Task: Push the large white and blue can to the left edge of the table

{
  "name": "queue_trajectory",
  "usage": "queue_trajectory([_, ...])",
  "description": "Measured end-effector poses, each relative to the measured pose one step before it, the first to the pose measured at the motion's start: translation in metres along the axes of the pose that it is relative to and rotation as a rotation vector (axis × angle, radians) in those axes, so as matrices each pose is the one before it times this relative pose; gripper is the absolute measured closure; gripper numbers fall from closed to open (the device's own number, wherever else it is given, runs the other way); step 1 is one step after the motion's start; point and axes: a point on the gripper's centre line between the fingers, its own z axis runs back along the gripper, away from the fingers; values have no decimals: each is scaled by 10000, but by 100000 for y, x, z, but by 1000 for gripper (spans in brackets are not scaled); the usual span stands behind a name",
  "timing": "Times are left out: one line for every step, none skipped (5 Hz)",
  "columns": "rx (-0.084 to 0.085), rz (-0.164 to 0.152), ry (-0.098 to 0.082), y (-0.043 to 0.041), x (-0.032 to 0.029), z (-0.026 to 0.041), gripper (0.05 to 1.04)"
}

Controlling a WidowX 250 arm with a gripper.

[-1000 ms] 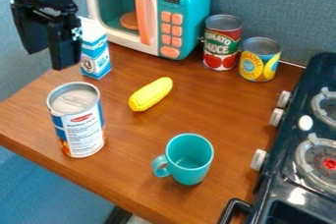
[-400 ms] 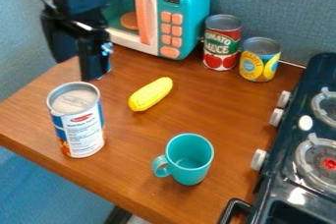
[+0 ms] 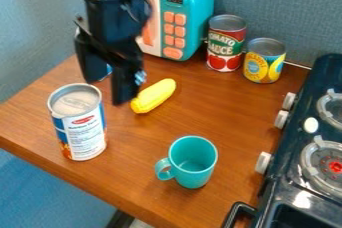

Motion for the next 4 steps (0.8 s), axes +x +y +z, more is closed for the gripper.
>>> queue_trajectory([95,233,-98,-541,551,-983,74])
queue_trajectory([178,376,77,210,244,-1016,74])
queue_trajectory([236,369,416,337,-308,-1598,74])
queue_trajectory([110,-29,193,88,-172,-1242,74])
